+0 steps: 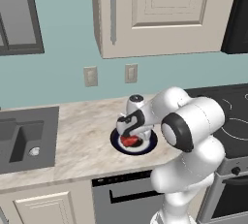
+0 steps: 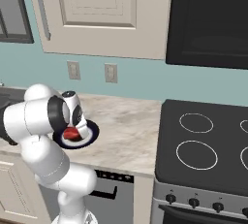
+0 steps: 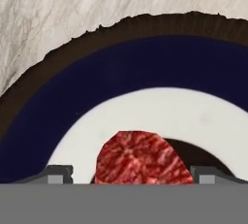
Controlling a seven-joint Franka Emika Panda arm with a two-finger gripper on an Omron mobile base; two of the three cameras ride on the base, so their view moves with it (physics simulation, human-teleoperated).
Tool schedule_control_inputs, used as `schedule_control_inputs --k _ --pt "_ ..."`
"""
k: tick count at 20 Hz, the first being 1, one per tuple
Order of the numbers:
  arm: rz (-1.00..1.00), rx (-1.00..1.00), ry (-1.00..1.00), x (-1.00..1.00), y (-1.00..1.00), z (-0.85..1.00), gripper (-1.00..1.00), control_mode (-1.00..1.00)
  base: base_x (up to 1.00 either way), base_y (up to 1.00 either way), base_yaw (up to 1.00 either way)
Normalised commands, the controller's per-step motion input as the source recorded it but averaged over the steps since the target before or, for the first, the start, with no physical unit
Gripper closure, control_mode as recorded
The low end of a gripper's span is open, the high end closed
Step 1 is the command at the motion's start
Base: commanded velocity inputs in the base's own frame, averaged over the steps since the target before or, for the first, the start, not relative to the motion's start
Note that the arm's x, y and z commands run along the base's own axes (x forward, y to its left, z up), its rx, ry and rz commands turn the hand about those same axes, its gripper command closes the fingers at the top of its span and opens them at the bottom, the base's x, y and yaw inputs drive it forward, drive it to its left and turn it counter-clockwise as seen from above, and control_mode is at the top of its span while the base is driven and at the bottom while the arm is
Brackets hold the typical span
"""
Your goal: Place the steak on the counter behind the older steak on the same shelf of the fridge to maintain FIFO order. Close the fridge door when finished.
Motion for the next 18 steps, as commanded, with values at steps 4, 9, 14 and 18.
schedule_control_inputs --k 4,9,14,18 --pt "0.01 0.0 0.0 -0.03 0.01 -0.11 1.0 -1.0 0.0 0.0 0.0" --pt "-0.02 0.02 -0.05 -0.16 -0.01 0.02 1.0 -1.0 0.0 0.0 0.0" --pt "-0.14 0.0 -0.13 -0.47 -0.07 0.78 1.0 -1.0 0.0 0.0 0.0" --pt "-0.25 0.0 -0.2 -0.51 -0.1 1.0 1.0 -1.0 0.0 0.0 0.0"
